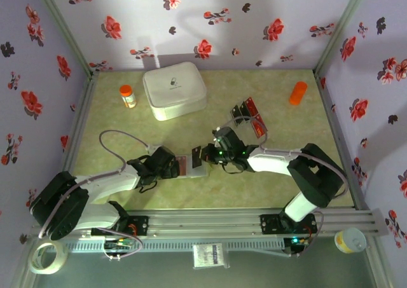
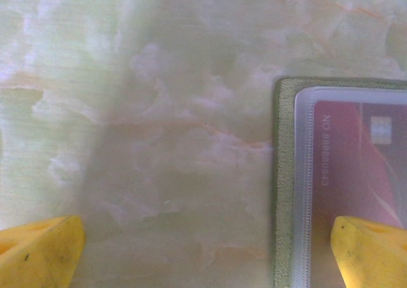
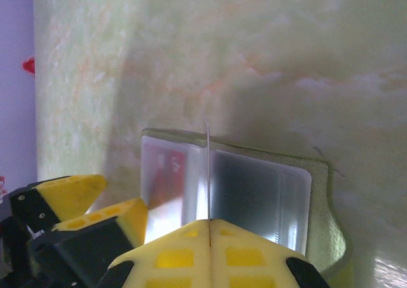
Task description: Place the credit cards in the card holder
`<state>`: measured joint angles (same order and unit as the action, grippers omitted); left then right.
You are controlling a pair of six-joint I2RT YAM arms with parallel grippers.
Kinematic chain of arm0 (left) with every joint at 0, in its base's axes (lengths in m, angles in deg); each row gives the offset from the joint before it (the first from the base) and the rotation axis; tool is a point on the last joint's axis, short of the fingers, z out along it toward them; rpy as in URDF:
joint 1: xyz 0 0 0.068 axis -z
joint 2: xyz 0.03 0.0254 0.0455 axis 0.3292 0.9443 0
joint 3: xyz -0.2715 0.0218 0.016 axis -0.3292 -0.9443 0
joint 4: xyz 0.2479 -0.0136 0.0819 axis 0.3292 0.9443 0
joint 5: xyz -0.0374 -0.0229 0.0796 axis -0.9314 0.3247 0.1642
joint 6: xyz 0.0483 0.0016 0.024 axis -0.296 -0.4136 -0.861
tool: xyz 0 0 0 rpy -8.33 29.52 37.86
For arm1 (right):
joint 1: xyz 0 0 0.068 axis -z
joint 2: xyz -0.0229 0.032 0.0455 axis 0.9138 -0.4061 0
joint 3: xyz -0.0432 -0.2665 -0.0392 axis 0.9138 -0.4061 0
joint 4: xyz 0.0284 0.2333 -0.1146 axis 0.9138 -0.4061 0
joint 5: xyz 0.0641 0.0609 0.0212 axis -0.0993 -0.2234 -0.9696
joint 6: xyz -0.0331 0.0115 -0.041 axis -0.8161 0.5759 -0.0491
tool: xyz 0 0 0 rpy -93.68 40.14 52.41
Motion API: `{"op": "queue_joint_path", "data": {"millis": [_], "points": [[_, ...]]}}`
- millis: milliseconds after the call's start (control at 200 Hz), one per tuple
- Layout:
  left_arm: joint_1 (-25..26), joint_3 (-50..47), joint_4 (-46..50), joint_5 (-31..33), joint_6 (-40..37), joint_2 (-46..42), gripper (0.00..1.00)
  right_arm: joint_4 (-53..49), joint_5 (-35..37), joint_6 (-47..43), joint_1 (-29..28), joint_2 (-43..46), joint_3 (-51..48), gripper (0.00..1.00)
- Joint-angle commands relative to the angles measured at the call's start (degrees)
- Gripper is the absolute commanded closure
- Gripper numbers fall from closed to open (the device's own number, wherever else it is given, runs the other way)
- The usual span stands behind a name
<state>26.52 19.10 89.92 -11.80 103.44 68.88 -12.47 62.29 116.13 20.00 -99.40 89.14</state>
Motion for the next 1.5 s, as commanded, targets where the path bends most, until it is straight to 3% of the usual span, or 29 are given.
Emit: {"op": "queue_joint_path", "data": {"millis": [0,250,660,1495], "points": [[-0.3,-1.8,1.8,-0.1,1.7,-0.2,0.00,9.9,3.0,3.1,-0.9,0.5,-2.5,1.00],[-0.3,-2.5,2.4,-0.1,2.1,-1.6,0.00,19.6,5.4,5.0,-2.5,-1.2,-6.1,1.00],[-0.3,-3.0,2.6,0.0,2.3,-1.9,0.00,26.4,6.4,7.7,-3.8,-5.9,-7.7,1.00],[-0.3,-3.3,2.1,0.1,2.2,-2.0,0.00,30.2,7.9,8.9,-4.7,-6.5,-11.5,1.00]]}}
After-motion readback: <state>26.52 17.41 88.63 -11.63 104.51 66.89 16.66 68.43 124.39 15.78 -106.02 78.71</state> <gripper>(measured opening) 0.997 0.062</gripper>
